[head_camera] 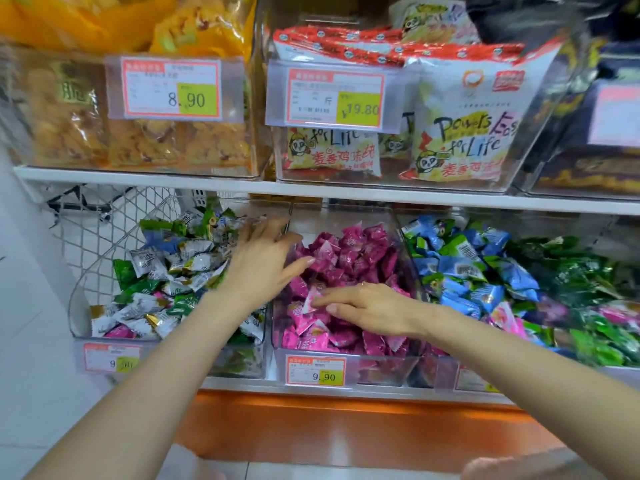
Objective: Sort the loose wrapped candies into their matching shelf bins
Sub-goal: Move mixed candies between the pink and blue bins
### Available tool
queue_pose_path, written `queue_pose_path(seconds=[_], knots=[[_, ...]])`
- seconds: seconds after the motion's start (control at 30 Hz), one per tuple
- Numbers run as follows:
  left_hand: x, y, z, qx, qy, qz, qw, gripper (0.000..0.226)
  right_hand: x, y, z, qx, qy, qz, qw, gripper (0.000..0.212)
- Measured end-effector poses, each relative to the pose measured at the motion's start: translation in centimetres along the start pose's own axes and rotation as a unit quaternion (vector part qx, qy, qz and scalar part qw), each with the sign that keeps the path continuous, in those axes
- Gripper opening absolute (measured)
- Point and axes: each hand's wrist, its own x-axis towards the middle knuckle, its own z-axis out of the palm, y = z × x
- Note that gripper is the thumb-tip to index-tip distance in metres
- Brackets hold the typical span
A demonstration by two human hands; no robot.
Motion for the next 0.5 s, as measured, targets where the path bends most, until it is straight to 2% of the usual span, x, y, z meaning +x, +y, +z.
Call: queue_pose_path(seconds=[0.13,0.23,0.37,0.5], knots=[[0.6,1.7,0.5,-0.052,-0.011,0.026,0.998,0.042,-3.7,0.1,0.0,0.042,0.050,-0.043,0.997,0.036],[1.0,3.0,1.0,-0.082,-0.005,0.055,0.995,0.036,-6.2,1.4,-0.7,0.072,0.164,-0.043,0.983,0.027],[1.5,5.4,1.9,-0.110,-0.022,0.109,0.988,0.037,-9.4,3.7,-3.5,0.134,0.314,0.027,0.940,0.020],[1.4,9.0,2.8,-0.189,-0.008,0.148,0.971,0.032,-12.6,6.6,-4.8,0.176,0.401,0.094,0.894,0.023]])
